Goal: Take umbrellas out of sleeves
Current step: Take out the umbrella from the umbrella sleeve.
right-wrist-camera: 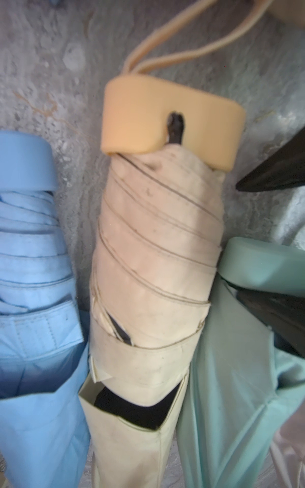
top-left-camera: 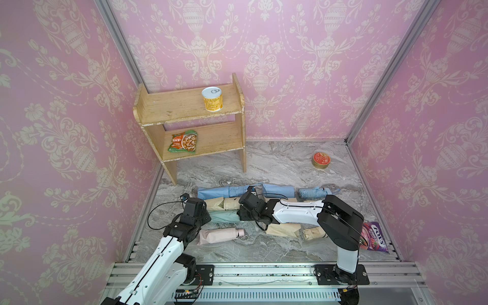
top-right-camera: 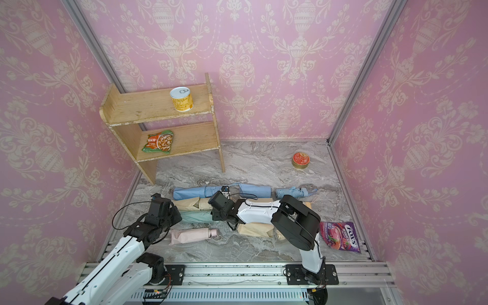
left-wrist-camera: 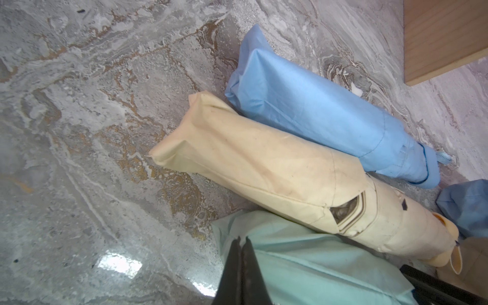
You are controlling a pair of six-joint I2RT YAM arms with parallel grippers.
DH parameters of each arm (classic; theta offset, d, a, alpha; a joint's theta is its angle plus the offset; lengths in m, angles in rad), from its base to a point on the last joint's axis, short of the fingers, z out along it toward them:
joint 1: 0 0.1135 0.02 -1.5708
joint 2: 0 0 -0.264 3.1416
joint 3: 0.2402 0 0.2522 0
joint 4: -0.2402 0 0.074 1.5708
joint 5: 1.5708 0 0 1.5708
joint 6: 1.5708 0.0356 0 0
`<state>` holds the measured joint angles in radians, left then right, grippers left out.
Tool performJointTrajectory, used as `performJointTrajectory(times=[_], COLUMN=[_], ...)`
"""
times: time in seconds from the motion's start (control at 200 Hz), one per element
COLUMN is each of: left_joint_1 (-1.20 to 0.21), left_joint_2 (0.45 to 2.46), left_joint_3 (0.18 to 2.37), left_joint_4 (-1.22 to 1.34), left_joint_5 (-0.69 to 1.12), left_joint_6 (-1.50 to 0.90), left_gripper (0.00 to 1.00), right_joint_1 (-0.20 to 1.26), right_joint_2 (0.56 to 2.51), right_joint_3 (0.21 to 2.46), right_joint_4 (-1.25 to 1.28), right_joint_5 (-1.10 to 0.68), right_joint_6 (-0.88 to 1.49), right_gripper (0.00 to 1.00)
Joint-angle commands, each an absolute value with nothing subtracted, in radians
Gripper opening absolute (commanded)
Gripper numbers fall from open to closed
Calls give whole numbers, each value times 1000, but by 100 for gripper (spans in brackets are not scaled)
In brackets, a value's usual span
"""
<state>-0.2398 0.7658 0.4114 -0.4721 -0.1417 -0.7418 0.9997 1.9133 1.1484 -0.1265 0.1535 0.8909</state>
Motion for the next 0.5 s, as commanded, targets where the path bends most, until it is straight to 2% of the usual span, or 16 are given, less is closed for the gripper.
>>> performJointTrajectory(times=[0.0,0.495], left_joint_1=[-212,-151], left_joint_2=[750,761], left_joint_3=[435,453], left_joint_4=[-501,-512], left_joint_5=[-246,-270], left_joint_6=[-716,-699], left_gripper=[0,0], right_joint_1=[977,947], right_joint_2=[1929,1884], right_joint_3=[1081,1032], right_joint_4=[-251,-241], right_joint_5=[219,246], right_joint_6=[890,902], right_gripper=[60,60])
